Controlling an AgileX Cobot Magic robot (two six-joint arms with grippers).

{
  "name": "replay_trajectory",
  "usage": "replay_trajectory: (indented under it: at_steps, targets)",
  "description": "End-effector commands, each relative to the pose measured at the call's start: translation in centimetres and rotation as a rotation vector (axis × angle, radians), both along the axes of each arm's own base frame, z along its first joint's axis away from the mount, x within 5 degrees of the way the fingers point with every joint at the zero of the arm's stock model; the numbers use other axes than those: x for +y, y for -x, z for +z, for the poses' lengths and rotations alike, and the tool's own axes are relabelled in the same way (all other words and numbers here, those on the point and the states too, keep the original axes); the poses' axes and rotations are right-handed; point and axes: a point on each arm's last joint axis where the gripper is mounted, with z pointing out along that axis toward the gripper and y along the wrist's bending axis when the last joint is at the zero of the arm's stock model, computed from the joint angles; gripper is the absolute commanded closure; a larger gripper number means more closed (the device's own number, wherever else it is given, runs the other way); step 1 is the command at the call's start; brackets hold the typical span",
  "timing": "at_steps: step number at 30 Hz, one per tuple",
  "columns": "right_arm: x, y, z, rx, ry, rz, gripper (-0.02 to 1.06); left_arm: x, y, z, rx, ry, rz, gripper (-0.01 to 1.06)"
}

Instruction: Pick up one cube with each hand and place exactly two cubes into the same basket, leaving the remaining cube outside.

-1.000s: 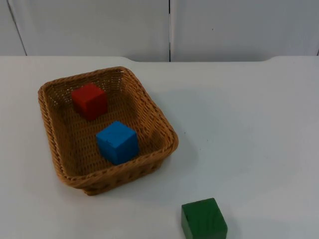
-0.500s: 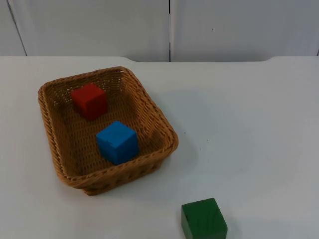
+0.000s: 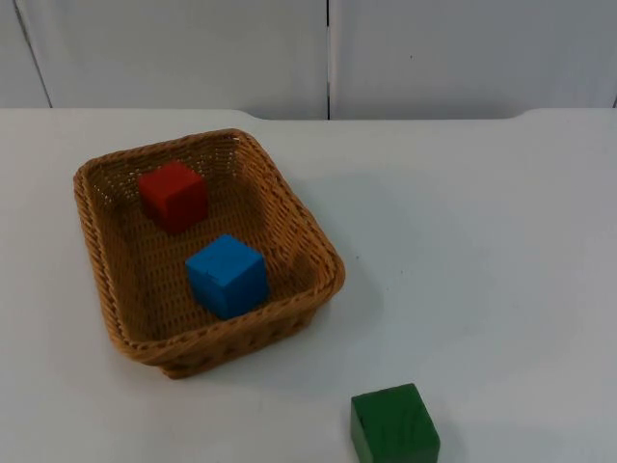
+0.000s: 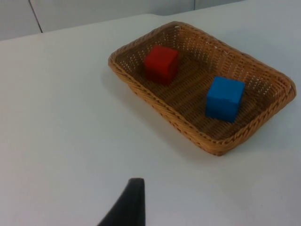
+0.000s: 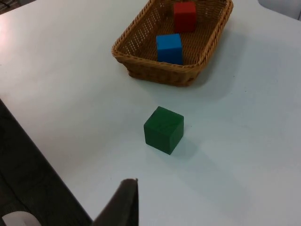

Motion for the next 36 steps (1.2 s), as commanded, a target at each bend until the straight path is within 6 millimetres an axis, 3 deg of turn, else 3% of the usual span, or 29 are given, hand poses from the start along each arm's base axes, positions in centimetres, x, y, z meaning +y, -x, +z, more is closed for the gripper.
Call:
replay_trajectory:
  at_steps: [1,10,36]
  targets:
    - [0.04,0.02,-0.2,0.0,0.005,0.008,-0.01,-0.07,0.01,-0.09,-0.002,0.015,0.001,0.0]
    - [0.05,0.04,-0.2,0.0,0.005,-0.018,-0.01,-0.07,0.01,-0.09,-0.002,0.015,0.001,0.0]
    - [0.5,0.48,-0.14,0.008,-0.013,-0.607,-0.01,-0.06,0.01,-0.09,-0.002,0.013,0.002,0.0]
